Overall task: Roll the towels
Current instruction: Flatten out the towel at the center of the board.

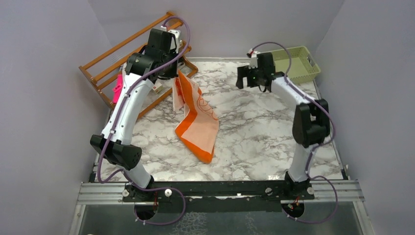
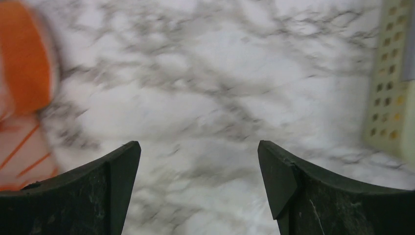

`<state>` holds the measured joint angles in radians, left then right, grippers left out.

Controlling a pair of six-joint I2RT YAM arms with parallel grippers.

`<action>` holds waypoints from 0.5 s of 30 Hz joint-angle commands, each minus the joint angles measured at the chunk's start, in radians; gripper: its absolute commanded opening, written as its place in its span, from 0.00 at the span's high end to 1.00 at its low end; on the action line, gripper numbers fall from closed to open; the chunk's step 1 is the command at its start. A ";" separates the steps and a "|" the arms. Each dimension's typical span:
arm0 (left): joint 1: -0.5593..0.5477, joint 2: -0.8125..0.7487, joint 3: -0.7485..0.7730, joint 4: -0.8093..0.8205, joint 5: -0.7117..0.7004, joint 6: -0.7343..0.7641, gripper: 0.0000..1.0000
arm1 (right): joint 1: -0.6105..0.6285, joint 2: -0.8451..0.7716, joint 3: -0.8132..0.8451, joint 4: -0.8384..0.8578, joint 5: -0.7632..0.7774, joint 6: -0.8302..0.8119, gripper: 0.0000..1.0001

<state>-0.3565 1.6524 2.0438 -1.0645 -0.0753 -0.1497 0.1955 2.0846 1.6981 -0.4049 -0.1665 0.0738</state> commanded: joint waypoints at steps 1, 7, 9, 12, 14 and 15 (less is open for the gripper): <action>0.032 -0.013 -0.013 -0.025 -0.142 -0.026 1.00 | 0.246 -0.420 -0.383 0.268 -0.028 0.024 0.09; 0.136 -0.014 -0.049 -0.023 -0.168 -0.029 1.00 | 0.633 -0.812 -0.920 0.433 0.149 0.109 0.09; 0.171 -0.015 -0.058 -0.014 -0.174 -0.022 1.00 | 0.758 -0.854 -1.013 0.461 0.203 0.117 0.09; 0.200 -0.017 -0.062 0.001 -0.149 -0.020 1.00 | 0.865 -0.774 -1.032 0.458 0.241 0.128 0.09; 0.207 -0.016 -0.061 0.008 -0.132 -0.020 1.00 | 0.936 -0.691 -1.002 0.463 0.300 0.102 0.09; 0.209 -0.016 -0.061 0.009 -0.126 -0.020 1.00 | 0.965 -0.650 -0.981 0.466 0.321 0.090 0.09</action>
<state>-0.1535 1.6524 1.9800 -1.0821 -0.1997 -0.1692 1.0672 1.3178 0.6739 0.0013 0.0006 0.1753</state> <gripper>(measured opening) 0.018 0.908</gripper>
